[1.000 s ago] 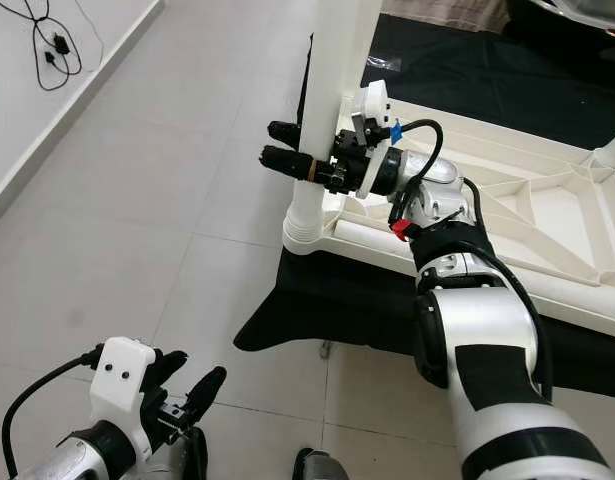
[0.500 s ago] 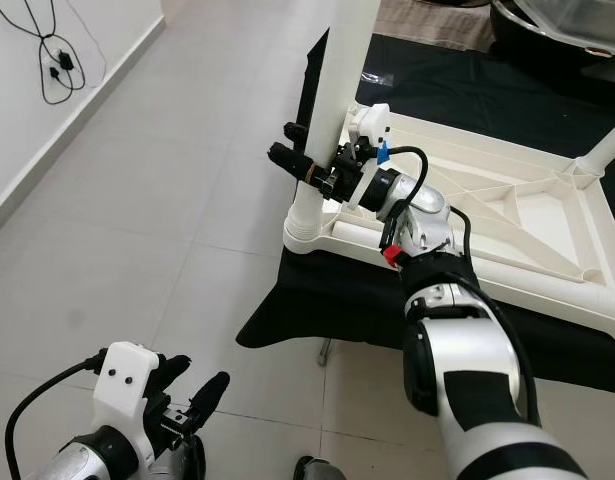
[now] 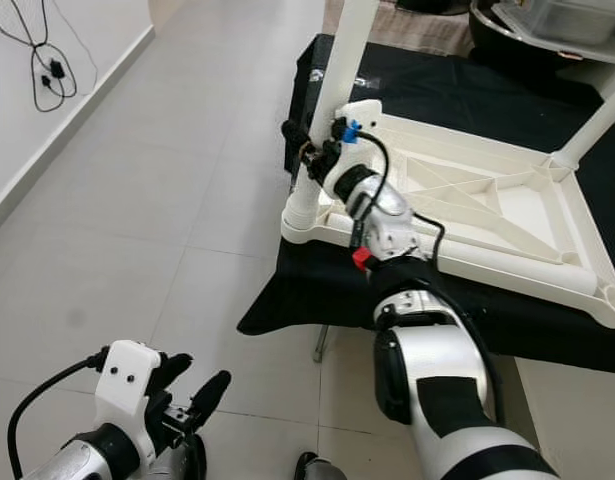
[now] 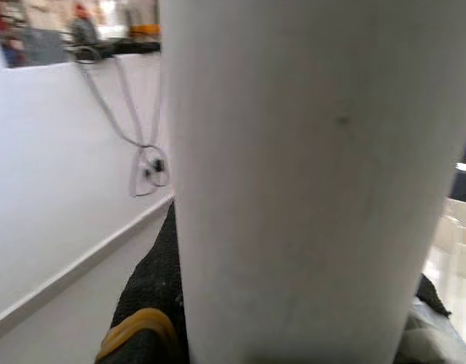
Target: Building children table
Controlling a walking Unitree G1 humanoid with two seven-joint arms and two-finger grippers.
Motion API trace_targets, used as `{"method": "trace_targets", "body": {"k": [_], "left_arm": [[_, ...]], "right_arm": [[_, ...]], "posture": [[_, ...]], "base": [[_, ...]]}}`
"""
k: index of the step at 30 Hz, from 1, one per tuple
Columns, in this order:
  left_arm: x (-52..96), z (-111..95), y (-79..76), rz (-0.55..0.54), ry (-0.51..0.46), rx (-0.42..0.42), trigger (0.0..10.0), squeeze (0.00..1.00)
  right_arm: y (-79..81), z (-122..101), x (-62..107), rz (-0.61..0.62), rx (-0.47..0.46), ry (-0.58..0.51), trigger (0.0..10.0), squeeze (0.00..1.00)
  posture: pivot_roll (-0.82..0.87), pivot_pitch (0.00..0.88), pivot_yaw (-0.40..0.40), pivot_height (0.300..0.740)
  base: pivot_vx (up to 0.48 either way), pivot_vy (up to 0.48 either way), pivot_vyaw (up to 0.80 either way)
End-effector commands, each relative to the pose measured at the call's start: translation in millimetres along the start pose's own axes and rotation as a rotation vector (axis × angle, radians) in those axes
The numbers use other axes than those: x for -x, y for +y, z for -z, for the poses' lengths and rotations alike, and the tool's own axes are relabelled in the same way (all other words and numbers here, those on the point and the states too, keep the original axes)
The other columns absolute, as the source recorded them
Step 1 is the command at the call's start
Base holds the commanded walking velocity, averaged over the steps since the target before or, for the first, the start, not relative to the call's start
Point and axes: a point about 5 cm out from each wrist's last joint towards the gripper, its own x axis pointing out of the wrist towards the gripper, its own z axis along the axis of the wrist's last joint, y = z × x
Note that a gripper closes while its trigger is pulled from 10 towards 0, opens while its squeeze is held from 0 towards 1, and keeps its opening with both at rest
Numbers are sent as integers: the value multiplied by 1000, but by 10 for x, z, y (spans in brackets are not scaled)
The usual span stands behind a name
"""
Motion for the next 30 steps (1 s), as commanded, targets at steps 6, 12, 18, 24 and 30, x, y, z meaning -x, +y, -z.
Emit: {"method": "trace_targets", "body": {"k": [6, 12, 18, 24, 30], "left_arm": [[-2, 36, -6, -4, 11, 10, 10000, 0], [-4, 35, -4, -6, 9, 10, 10000, 0], [-13, 35, -5, -10, 8, 11, 10000, 0], [-15, 30, -9, -13, 2, 9, 10000, 0], [-24, 33, -12, -19, -1, 13, 10000, 0]], "right_arm": [[-43, 221, 126, 306, -16, 49, 10000, 0], [113, 251, 130, 494, -20, 38, 10000, 0], [361, 85, -11, 613, -52, -21, 10000, 0], [439, -236, -112, 640, -36, -158, 10000, 0], [331, -386, -146, 656, 47, -191, 10000, 0]], "posture": [[161, 217, -112, 740], [160, 215, -113, 740], [163, 208, -112, 740], [164, 201, -122, 740], [156, 203, -129, 740]], "base": [[0, 0, 0], [0, 0, 0], [0, 0, 0], [0, 0, 0], [0, 0, 0]]}}
